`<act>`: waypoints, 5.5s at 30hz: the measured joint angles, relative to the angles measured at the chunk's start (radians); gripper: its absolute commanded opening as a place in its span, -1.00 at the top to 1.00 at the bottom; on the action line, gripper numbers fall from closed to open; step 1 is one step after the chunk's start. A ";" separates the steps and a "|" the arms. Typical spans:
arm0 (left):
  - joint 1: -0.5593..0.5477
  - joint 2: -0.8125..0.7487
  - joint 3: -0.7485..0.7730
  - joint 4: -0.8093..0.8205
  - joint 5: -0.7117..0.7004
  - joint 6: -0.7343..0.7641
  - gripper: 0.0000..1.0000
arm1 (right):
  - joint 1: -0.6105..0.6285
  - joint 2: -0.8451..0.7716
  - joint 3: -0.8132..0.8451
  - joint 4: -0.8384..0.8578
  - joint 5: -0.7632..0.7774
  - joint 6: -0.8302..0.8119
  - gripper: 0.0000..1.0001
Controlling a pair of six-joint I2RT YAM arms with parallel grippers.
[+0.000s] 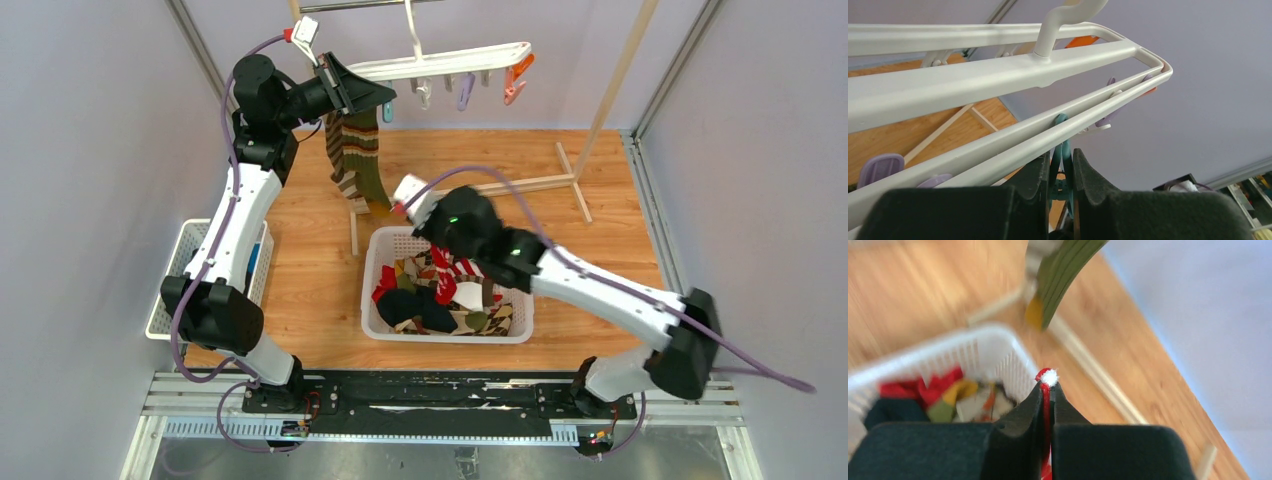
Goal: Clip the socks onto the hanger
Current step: Pick up the sock from the bin, then clamp the sock onto the hanger.
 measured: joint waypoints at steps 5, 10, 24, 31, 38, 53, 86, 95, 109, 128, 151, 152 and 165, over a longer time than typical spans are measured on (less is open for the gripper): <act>0.000 0.000 0.000 0.006 0.000 -0.011 1.00 | -0.126 -0.217 -0.014 0.233 -0.264 0.246 1.00; 0.000 0.000 0.000 0.010 0.001 -0.018 1.00 | -0.239 -0.201 -0.068 0.510 -0.550 0.586 1.00; 0.000 0.000 0.000 0.018 0.002 -0.037 1.00 | -0.341 0.144 -0.105 1.242 -0.746 1.291 1.00; 0.001 0.000 0.000 0.021 0.004 -0.043 1.00 | -0.371 0.293 -0.076 1.493 -0.694 1.504 1.00; 0.001 0.000 0.000 0.027 0.006 -0.055 1.00 | -0.381 0.340 -0.026 1.616 -0.645 1.600 1.00; 0.005 0.000 0.000 0.029 0.008 -0.059 1.00 | -0.395 0.398 0.043 1.656 -0.590 1.671 1.00; 0.005 0.000 0.000 0.031 0.009 -0.062 1.00 | -0.397 0.422 0.108 1.656 -0.555 1.674 1.00; 0.005 0.000 0.000 0.031 0.009 -0.062 1.00 | -0.397 0.439 0.137 1.656 -0.542 1.674 1.00; 0.005 0.000 0.000 0.031 0.009 -0.060 0.83 | -0.397 0.439 0.138 1.656 -0.532 1.674 1.00; 0.012 -0.006 -0.008 0.027 0.017 -0.057 -0.21 | -0.396 0.454 0.169 1.657 -0.533 1.673 1.00; 0.062 -0.200 -0.238 0.019 0.024 -0.050 -0.52 | -0.396 0.312 -0.029 1.465 -0.542 1.465 -0.49; 0.063 -0.209 -0.246 0.014 0.026 -0.046 -0.52 | -0.396 0.297 -0.035 1.453 -0.547 1.449 -0.50; 0.064 -0.249 -0.301 -0.017 0.043 -0.031 -0.40 | -0.424 0.216 -0.064 1.409 -0.567 1.334 -0.56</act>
